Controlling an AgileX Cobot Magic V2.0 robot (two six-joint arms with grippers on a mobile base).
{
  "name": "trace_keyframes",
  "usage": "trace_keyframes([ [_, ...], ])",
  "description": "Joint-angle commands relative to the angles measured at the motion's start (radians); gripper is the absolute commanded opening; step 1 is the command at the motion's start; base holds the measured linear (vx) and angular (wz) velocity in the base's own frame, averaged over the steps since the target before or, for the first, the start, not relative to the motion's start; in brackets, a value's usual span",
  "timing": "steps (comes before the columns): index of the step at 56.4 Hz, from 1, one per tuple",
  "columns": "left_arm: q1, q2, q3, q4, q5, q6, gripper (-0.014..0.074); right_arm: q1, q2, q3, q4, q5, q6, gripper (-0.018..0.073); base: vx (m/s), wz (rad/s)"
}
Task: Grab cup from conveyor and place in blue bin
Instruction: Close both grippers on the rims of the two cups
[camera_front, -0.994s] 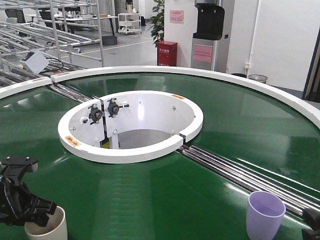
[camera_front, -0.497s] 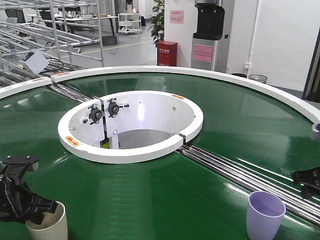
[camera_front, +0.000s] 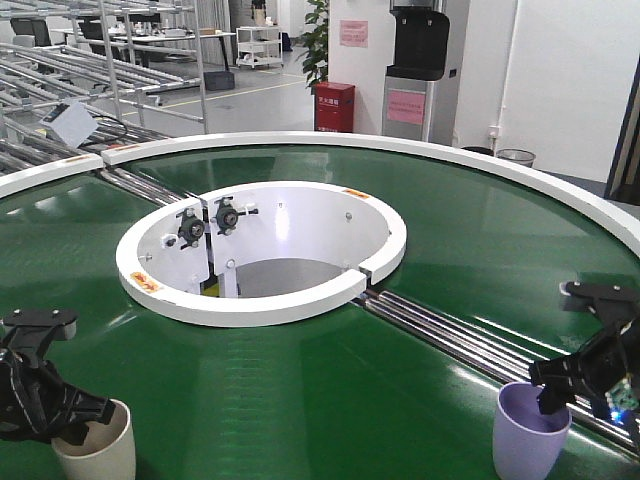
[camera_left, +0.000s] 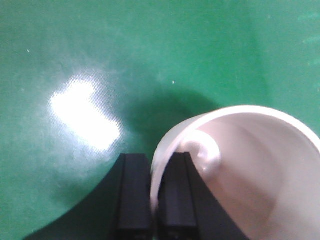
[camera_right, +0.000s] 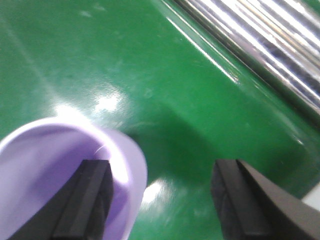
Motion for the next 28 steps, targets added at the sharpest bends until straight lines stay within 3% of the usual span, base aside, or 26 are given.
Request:
trace_keyframes([
  [1, 0.001, -0.044, -0.034, -0.014, -0.046, 0.002, -0.0008, -0.007, -0.018, -0.034, 0.019, -0.068, -0.015, 0.0461, 0.0, 0.0],
  [10, 0.001, -0.044, -0.034, -0.014, -0.051, 0.002, -0.0008, -0.007, 0.024, -0.034, 0.046, -0.07, -0.015, 0.0359, 0.0, 0.0],
  [28, 0.001, -0.044, -0.034, -0.014, -0.049, 0.002, -0.0008, -0.007, 0.011, -0.034, 0.077, -0.041, -0.016, 0.0074, 0.0, 0.0],
])
